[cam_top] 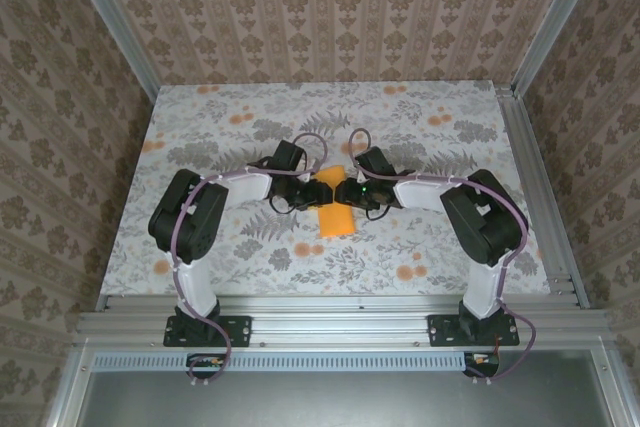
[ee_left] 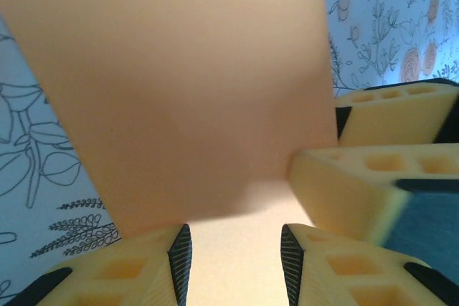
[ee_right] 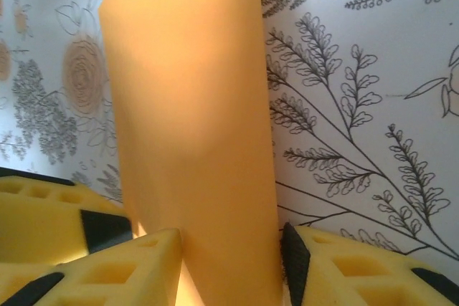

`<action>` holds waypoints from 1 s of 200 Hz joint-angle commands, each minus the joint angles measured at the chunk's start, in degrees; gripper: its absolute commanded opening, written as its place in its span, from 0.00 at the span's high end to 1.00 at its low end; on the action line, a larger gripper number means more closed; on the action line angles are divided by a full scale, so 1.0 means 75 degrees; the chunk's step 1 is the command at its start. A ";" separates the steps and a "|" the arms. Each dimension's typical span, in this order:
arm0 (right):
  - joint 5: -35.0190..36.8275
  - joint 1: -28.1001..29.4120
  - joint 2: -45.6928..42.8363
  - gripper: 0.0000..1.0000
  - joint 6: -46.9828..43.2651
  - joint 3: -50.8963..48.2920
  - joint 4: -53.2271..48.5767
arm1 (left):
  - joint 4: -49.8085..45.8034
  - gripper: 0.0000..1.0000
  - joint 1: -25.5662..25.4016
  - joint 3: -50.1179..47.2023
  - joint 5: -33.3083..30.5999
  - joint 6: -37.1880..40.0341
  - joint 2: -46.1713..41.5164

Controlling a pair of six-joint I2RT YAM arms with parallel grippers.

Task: Fold a paper plane with a square sheet of paper (pick it up from the middle)
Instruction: Fold the square sheet of paper in half at the center of the table.

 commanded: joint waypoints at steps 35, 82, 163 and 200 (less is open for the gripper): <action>0.0018 -0.0068 0.0194 0.59 -0.0447 0.0201 -0.0516 | -0.0421 0.58 -0.0004 0.0348 -0.0026 0.0291 -0.0147; 0.0109 -0.0080 0.0214 0.61 -0.0578 0.0248 -0.0708 | -0.0837 0.57 0.0117 0.0514 -0.0142 0.0417 -0.0571; 0.0277 -0.0010 0.0245 0.58 -0.0441 0.0269 -0.0788 | -0.1741 0.56 0.0394 0.0462 -0.0870 0.0694 -0.1041; 0.0381 0.0084 0.0284 0.58 -0.0277 0.0343 -0.0836 | -0.1728 0.56 0.0386 0.0316 -0.1083 0.0520 -0.1062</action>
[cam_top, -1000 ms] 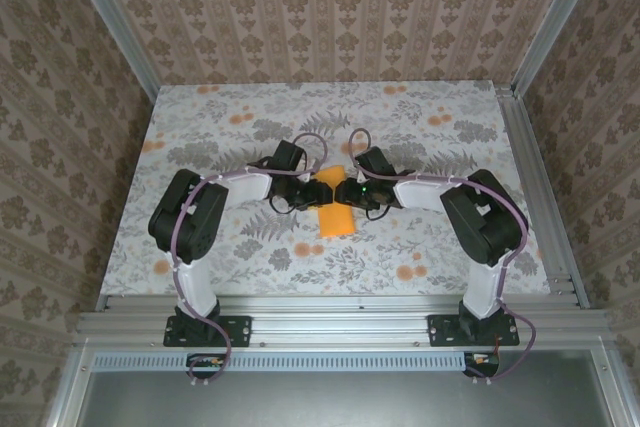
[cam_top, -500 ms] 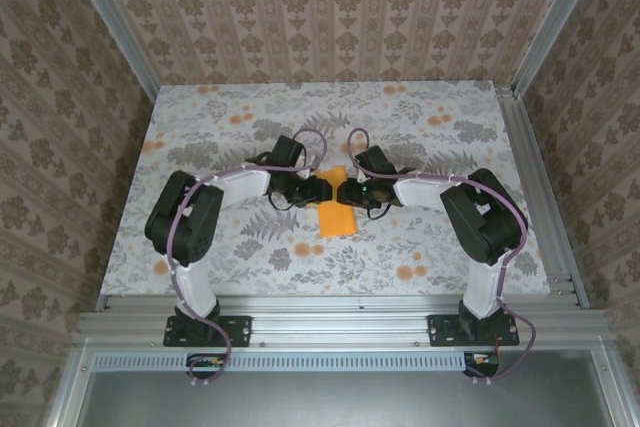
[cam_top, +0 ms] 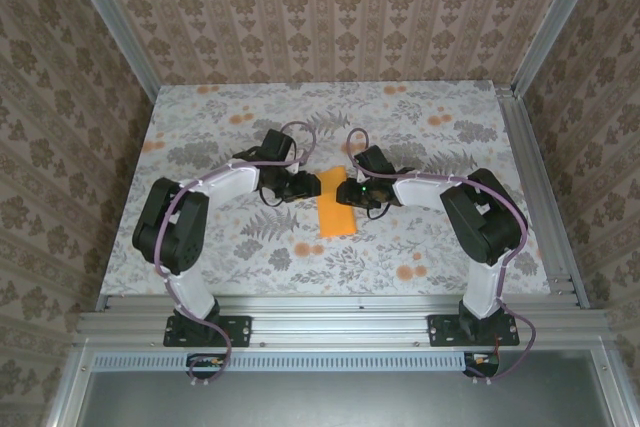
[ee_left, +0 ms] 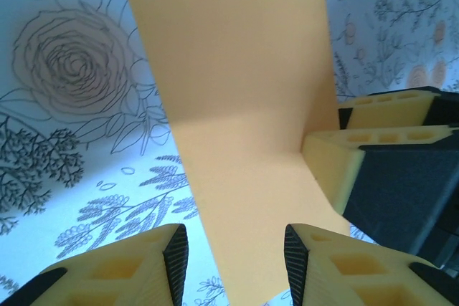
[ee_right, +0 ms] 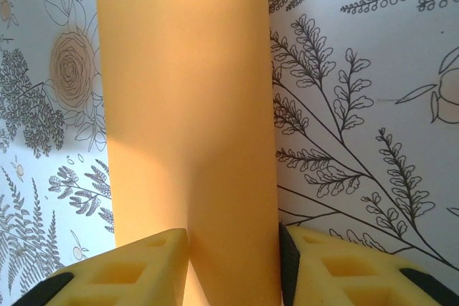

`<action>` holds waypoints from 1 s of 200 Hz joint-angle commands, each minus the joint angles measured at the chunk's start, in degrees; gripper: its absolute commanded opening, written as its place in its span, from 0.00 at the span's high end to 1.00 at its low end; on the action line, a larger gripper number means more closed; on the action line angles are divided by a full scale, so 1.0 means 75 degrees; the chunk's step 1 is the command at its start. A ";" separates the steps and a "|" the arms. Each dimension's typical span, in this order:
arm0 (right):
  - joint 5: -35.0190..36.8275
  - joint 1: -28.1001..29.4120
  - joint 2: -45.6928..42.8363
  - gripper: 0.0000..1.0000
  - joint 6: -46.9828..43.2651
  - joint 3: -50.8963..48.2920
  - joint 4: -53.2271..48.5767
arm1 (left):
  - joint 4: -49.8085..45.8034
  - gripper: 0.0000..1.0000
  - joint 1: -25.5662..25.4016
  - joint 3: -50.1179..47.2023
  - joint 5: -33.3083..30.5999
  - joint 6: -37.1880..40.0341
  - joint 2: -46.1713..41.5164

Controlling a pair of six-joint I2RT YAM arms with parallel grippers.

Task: Fold a paper plane with a square sheet of paper (pick it up from the middle)
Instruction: Fold the square sheet of paper in half at the center of the table, then hold the square sheet of paper at the center of the table.

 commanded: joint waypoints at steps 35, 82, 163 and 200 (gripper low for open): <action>0.0297 0.0078 0.0309 0.59 0.0284 0.0167 -0.0437 | -0.0124 0.56 -0.0013 -0.0081 -0.0325 -0.0071 -0.0203; 0.0384 0.0172 0.0375 0.58 0.0396 0.0239 -0.0472 | -0.0005 0.56 -0.0049 -0.0137 -0.0334 -0.0156 -0.0120; 0.0510 0.0286 0.0409 0.58 0.0362 0.0249 -0.0559 | -0.0126 0.56 -0.0037 -0.0278 -0.0718 -0.0166 -0.0327; 0.0589 0.0360 0.0390 0.58 0.0258 0.0249 -0.0608 | -0.0141 0.56 0.0010 -0.0402 -0.0818 -0.0205 -0.0448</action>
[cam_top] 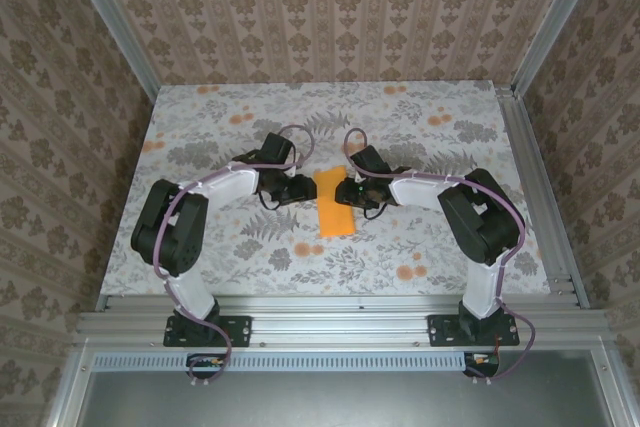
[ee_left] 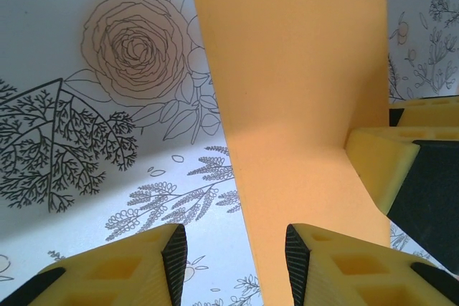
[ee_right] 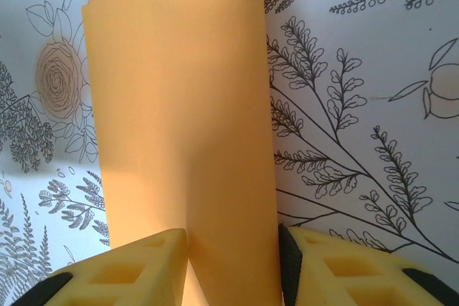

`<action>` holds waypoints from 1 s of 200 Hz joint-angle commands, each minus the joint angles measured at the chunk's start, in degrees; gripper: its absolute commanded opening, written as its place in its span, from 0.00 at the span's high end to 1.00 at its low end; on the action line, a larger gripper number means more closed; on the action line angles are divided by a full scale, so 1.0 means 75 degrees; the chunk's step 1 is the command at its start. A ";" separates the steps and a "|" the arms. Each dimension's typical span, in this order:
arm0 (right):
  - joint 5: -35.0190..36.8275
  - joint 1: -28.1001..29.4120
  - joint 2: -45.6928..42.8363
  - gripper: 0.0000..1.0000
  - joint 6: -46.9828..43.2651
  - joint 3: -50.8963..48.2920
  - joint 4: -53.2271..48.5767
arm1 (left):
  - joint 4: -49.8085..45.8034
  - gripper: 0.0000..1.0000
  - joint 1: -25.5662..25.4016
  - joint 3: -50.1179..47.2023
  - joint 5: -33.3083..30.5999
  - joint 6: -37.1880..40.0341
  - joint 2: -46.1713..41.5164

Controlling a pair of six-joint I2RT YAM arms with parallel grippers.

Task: Fold a paper plane with a square sheet of paper (pick it up from the middle)
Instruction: Hold the square sheet of paper at the center of the table.

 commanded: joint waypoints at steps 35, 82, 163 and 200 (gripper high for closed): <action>0.0178 0.0202 0.0341 0.57 -0.0151 0.0089 -0.0427 | -0.0067 0.56 0.0030 -0.0160 -0.0168 -0.0177 -0.0367; 0.0213 0.0262 0.0377 0.57 -0.0219 0.0150 -0.0471 | -0.0046 0.56 0.0031 -0.0170 -0.0142 -0.0199 -0.0344; 0.0251 0.0286 0.0389 0.57 -0.0364 0.0052 -0.0536 | 0.0155 0.56 0.0030 -0.0177 0.0110 -0.0314 -0.0297; 0.0284 0.0285 0.0400 0.57 -0.0412 0.0048 -0.0583 | 0.0317 0.56 -0.0016 -0.0147 0.0285 -0.0406 -0.0240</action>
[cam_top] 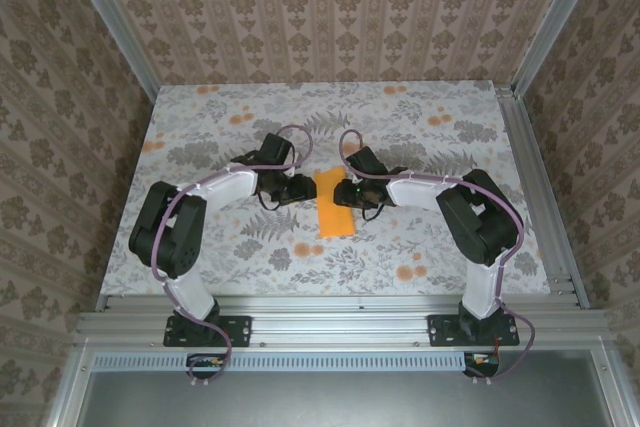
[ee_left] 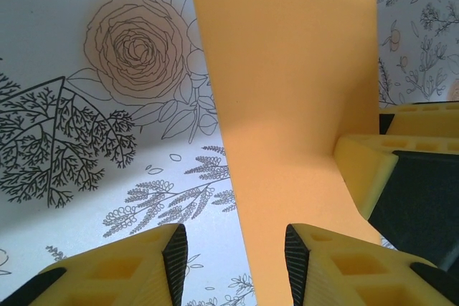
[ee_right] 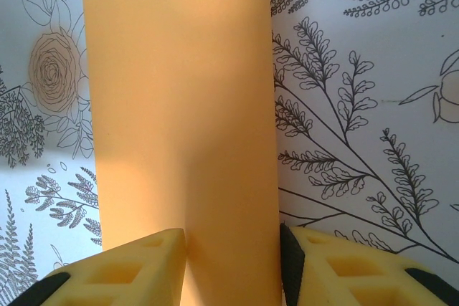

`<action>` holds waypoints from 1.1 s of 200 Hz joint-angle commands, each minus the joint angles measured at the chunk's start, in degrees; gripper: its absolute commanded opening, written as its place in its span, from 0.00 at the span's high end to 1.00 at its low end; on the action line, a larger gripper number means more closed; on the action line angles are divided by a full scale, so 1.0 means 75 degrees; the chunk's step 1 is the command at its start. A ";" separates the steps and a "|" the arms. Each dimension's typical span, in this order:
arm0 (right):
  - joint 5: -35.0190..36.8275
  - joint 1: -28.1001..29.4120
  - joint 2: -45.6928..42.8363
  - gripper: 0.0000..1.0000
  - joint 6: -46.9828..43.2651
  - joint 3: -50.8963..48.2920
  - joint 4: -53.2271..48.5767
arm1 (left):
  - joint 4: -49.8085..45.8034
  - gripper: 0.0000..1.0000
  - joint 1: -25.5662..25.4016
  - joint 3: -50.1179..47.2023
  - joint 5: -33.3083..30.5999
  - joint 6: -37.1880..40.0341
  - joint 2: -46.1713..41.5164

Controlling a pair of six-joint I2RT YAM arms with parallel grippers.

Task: Fold a paper plane with a square sheet of paper (pick it up from the middle)
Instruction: Hold the square sheet of paper at the center of the table.

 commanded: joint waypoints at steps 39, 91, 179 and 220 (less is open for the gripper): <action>-0.0012 0.0136 0.0375 0.57 -0.0124 -0.0071 -0.0448 | 0.0327 0.57 -0.0109 0.0026 0.0417 -0.0284 0.0020; -0.0036 0.0142 0.0408 0.57 -0.0099 -0.0101 -0.0378 | 0.0784 0.63 -0.0296 0.0251 0.0740 -0.0553 0.0433; -0.0054 0.0136 0.0417 0.57 -0.0101 -0.0165 -0.0324 | 0.1119 0.76 -0.0467 0.0351 0.0988 -0.0646 0.1221; -0.0060 0.0136 0.0432 0.57 -0.0089 -0.0177 -0.0308 | 0.0969 0.76 -0.0474 0.0324 0.0873 -0.0485 0.1365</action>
